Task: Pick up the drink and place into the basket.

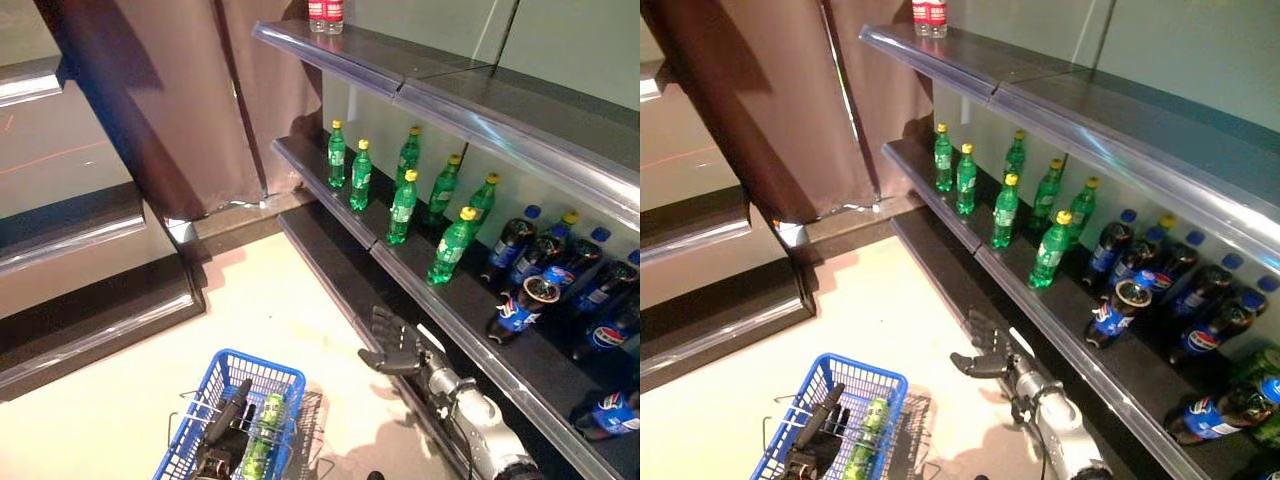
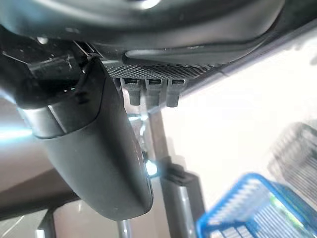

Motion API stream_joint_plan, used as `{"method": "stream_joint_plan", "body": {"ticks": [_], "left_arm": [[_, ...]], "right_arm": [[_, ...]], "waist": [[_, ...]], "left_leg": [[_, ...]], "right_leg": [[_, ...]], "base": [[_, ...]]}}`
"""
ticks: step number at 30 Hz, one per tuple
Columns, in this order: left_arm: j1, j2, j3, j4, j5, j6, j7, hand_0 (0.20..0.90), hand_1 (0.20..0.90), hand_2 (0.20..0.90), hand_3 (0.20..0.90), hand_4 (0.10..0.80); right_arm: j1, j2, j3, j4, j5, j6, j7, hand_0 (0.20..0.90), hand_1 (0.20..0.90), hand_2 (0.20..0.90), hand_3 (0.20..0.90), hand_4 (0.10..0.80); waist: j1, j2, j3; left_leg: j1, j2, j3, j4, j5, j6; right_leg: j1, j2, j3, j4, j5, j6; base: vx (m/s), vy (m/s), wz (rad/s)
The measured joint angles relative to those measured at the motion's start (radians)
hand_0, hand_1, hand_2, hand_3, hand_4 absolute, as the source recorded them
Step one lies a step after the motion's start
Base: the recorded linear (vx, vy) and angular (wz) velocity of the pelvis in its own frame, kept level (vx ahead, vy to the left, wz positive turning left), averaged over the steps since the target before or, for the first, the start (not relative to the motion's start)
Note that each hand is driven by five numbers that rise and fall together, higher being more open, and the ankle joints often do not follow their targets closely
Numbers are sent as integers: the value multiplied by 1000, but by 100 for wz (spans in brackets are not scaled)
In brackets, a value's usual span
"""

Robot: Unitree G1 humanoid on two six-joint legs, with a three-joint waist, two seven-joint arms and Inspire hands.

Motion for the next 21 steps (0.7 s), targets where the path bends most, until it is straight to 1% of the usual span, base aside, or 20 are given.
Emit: {"method": "stream_joint_plan", "body": {"ticks": [2, 4, 5, 9, 11, 14, 21], "left_arm": [[-1, 0, 0, 0, 1, 1, 0, 300, 300, 300, 200, 100], [0, 0, 0, 0, 4, 1, 1, 300, 300, 300, 200, 100], [0, 0, 2, 0, 11, 1, 1, 300, 300, 300, 200, 100], [0, 0, 2, 0, 15, 3, 9, 300, 300, 300, 200, 100], [0, 0, 4, 0, 15, 4, 17, 300, 300, 300, 200, 100], [0, 2, 12, 0, 16, 5, 17, 300, 300, 300, 200, 100], [1, 12, 15, 0, 35, 22, 18, 300, 300, 300, 200, 100]], "right_arm": [[-35, -10, 0, 0, 11, 0, -26, 900, 900, 900, 900, 800], [-69, -11, -1, 0, 45, 1, -65, 900, 900, 900, 900, 800], [-89, -11, -1, 0, 49, 0, -88, 900, 900, 900, 900, 800], [-119, -10, 0, 2, 49, 0, -147, 900, 900, 900, 900, 800], [-134, -10, 0, 3, 49, 0, -173, 900, 900, 900, 900, 800], [-146, -9, 0, 3, 49, 0, -206, 900, 900, 900, 900, 800], [-152, -13, -2, 21, 47, -3, -239, 900, 900, 900, 900, 800]], "waist": [[11, 0, 0], [14, -1, 1], [29, 0, 3], [43, -1, 5], [64, 0, 8], [66, -3, 11], [63, 0, 30]], "left_leg": [[-1, 0, -6, 4, 1, 0], [-3, -1, -25, 5, 3, 0], [-4, -1, -27, 6, 3, -1], [-3, -8, -56, 6, 9, 2], [-4, -11, -58, 5, 10, 4], [-8, -14, -75, 4, 15, 4], [-8, -17, -75, 5, 16, 5]], "right_leg": [[2, -1, -9, 0, 2, -3], [7, -3, -27, 0, 2, -4], [7, -4, -28, 0, 2, -4], [17, -13, -57, 0, -4, 1], [17, -16, -59, 0, -4, 1], [20, -20, -76, 0, -6, 3], [20, -23, -75, 0, -6, 4]], "base": [[20, -9, 12], [16, -14, 23], [13, -14, 13], [13, -3, 21], [5, 7, 9], [-2, 12, 15], [0, 2, 1]]}}
